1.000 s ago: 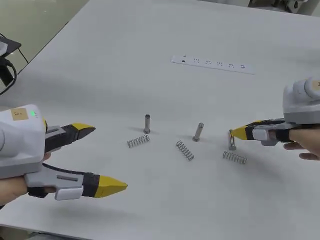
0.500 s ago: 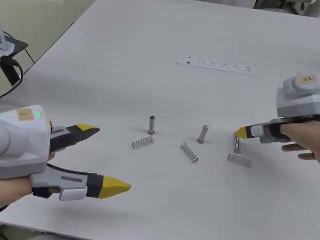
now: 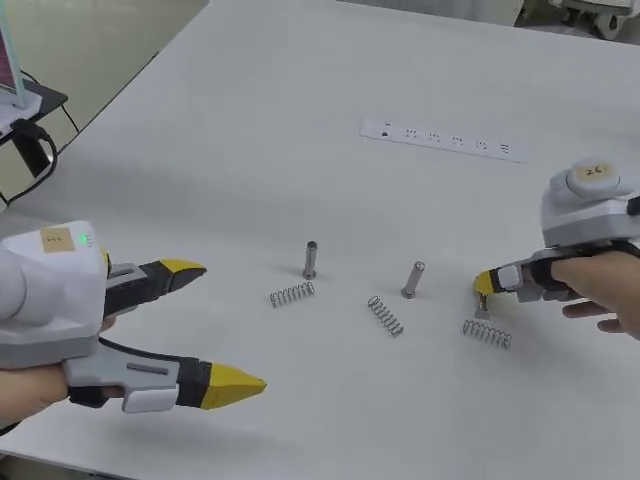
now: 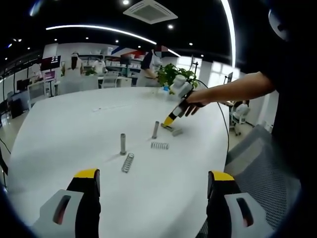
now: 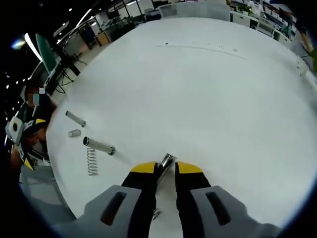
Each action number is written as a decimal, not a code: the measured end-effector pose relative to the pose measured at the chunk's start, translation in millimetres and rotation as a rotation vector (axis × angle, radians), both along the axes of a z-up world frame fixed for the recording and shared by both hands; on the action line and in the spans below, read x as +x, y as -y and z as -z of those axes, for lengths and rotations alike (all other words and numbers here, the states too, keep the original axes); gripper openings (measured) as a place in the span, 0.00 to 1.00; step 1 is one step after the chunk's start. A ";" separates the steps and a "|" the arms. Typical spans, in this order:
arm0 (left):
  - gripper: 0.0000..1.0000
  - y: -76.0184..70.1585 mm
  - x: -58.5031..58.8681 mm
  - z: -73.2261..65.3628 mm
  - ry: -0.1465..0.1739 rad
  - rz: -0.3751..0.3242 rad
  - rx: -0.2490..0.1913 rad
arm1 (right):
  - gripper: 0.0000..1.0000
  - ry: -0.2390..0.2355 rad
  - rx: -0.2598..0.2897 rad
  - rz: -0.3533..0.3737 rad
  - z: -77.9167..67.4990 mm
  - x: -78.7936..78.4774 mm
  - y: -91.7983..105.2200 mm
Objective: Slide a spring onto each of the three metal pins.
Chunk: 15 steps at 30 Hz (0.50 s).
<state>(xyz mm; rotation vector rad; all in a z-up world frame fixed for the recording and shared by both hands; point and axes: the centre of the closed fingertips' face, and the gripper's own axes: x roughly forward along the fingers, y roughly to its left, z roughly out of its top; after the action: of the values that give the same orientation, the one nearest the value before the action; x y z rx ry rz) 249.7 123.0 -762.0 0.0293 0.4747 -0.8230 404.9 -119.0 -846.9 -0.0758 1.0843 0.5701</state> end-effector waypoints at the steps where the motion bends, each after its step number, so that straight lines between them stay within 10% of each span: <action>1: 0.87 0.1 0.2 -0.3 0.001 0.000 -0.002 | 0.10 -0.010 -0.005 0.001 2.0 1.7 1.6; 15: 0.85 -3.8 -0.3 0.5 -0.002 -0.001 0.002 | 0.05 -0.041 -0.012 0.048 10.9 14.9 10.3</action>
<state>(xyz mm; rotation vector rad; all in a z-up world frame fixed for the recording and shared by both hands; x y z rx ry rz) 249.4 126.8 -762.5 0.0296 0.4773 -0.8216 419.8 -129.3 -857.8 -0.0483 1.1269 0.5246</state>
